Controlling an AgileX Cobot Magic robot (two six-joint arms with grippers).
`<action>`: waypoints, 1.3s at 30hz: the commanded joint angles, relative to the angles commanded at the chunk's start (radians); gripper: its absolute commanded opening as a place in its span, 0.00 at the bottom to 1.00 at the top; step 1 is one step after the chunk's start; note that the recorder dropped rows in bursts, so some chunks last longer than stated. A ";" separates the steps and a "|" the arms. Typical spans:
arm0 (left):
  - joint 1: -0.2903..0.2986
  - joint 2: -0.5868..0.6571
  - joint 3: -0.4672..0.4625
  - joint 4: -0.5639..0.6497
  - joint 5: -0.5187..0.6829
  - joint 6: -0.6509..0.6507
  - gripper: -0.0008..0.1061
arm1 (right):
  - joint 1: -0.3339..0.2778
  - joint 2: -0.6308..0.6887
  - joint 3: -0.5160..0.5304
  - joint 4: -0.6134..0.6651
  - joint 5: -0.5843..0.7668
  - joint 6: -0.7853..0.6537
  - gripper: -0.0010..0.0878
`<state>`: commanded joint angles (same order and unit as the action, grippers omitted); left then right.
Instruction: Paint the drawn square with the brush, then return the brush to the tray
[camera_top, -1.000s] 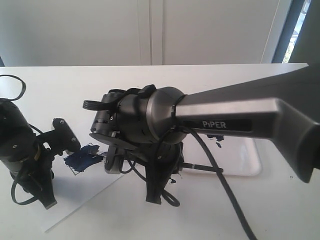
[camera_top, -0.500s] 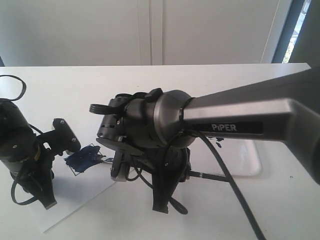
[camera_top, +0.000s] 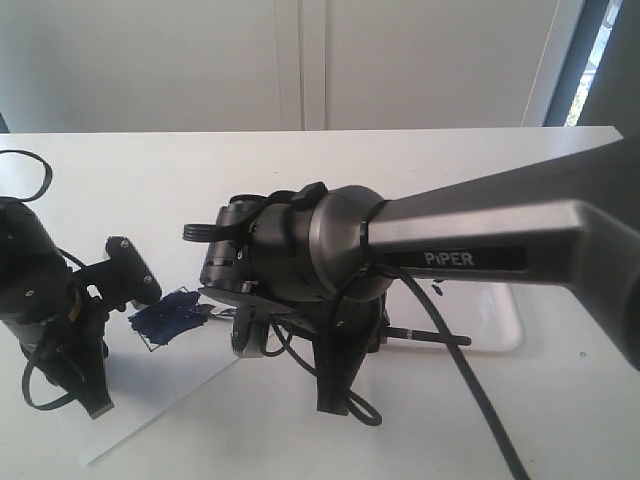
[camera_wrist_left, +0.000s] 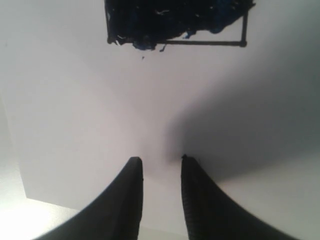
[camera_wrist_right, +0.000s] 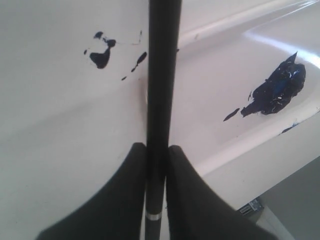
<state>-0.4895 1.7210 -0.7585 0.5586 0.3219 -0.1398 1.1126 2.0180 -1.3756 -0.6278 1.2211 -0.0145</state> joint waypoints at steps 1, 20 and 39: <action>0.000 0.000 0.000 0.000 0.000 0.000 0.33 | 0.000 0.000 0.000 0.000 0.000 -0.004 0.01; 0.000 0.000 0.000 0.000 -0.008 0.004 0.33 | 0.000 0.078 -0.115 -0.010 0.000 -0.028 0.01; 0.000 0.000 0.000 -0.002 -0.005 -0.002 0.33 | -0.033 0.042 -0.137 -0.102 0.000 0.067 0.01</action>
<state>-0.4895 1.7210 -0.7585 0.5567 0.3169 -0.1420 1.0796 2.0598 -1.5125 -0.7300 1.2211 0.0525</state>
